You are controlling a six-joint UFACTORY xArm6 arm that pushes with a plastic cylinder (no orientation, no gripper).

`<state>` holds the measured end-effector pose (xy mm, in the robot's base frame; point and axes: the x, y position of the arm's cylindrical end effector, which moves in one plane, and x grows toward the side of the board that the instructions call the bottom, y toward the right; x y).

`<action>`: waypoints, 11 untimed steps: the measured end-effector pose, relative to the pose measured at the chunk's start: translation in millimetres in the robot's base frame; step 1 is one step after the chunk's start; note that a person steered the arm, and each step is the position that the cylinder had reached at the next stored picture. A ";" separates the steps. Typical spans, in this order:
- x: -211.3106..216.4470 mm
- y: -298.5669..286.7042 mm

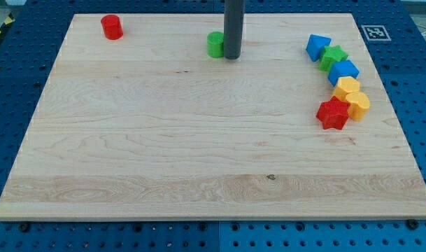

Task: Slide the green star to the top center

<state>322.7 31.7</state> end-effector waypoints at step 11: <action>-15.1 -18.3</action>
